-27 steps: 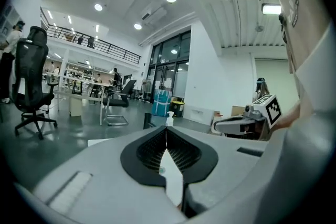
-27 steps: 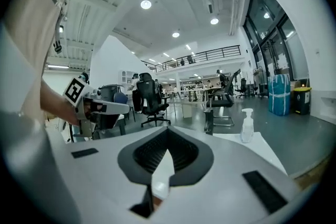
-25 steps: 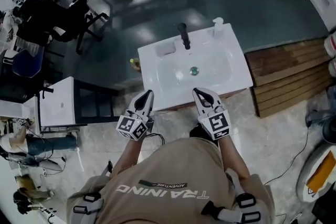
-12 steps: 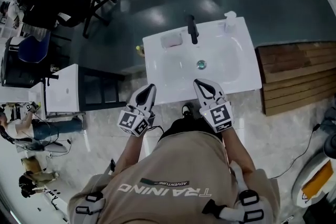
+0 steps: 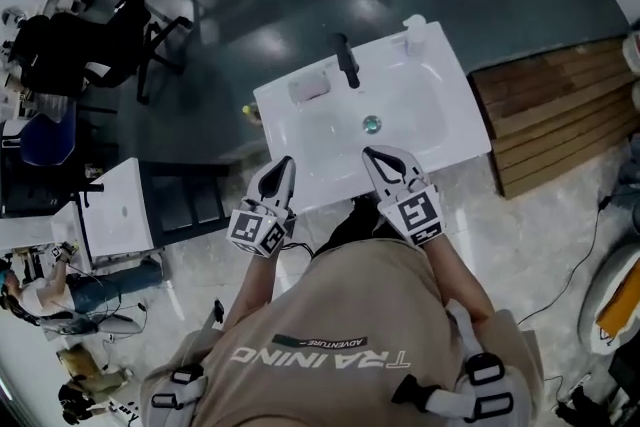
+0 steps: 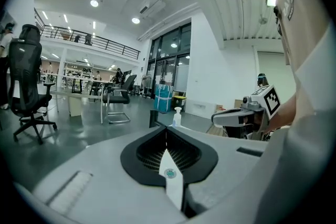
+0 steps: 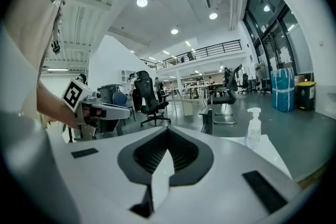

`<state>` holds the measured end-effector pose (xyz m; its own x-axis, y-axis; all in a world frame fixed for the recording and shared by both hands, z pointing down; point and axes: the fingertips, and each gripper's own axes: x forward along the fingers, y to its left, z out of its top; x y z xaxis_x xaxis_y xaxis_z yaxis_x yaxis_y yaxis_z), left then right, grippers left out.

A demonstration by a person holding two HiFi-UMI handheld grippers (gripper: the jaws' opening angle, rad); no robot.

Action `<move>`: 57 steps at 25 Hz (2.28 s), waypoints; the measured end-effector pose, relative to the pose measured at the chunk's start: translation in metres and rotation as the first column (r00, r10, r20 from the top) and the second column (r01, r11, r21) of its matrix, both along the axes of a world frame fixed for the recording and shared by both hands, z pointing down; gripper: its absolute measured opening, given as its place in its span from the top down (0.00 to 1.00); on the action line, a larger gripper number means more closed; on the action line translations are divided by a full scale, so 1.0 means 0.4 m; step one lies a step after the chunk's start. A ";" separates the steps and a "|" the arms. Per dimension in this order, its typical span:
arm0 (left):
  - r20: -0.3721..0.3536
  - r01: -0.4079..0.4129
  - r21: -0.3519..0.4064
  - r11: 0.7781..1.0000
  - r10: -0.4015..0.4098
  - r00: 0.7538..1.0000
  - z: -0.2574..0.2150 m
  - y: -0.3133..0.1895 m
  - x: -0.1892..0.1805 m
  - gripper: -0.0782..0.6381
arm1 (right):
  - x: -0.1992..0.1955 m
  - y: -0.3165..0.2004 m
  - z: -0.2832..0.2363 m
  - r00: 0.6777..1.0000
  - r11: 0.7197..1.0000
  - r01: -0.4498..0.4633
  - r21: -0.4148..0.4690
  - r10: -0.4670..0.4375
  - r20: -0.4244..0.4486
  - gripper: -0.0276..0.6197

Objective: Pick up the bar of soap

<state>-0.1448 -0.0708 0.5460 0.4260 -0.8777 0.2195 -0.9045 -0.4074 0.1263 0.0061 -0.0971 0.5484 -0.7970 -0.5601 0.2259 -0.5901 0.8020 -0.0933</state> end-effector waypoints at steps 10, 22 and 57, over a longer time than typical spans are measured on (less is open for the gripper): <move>0.095 -0.098 0.071 0.993 0.091 0.991 -0.021 -0.117 -0.051 0.89 | -0.042 -0.131 -0.072 0.996 0.995 -0.070 0.076 0.074 -0.046 0.96; 0.093 -0.179 -0.027 0.983 0.181 0.979 0.054 -0.182 -0.073 0.82 | -0.067 -0.170 -0.049 0.991 0.993 -0.113 0.038 0.115 -0.067 0.96; 0.497 -0.297 -0.653 0.697 0.690 0.527 0.497 -0.479 -0.026 0.61 | 0.110 -0.298 0.065 0.991 0.986 -0.130 -0.100 0.128 -0.026 0.96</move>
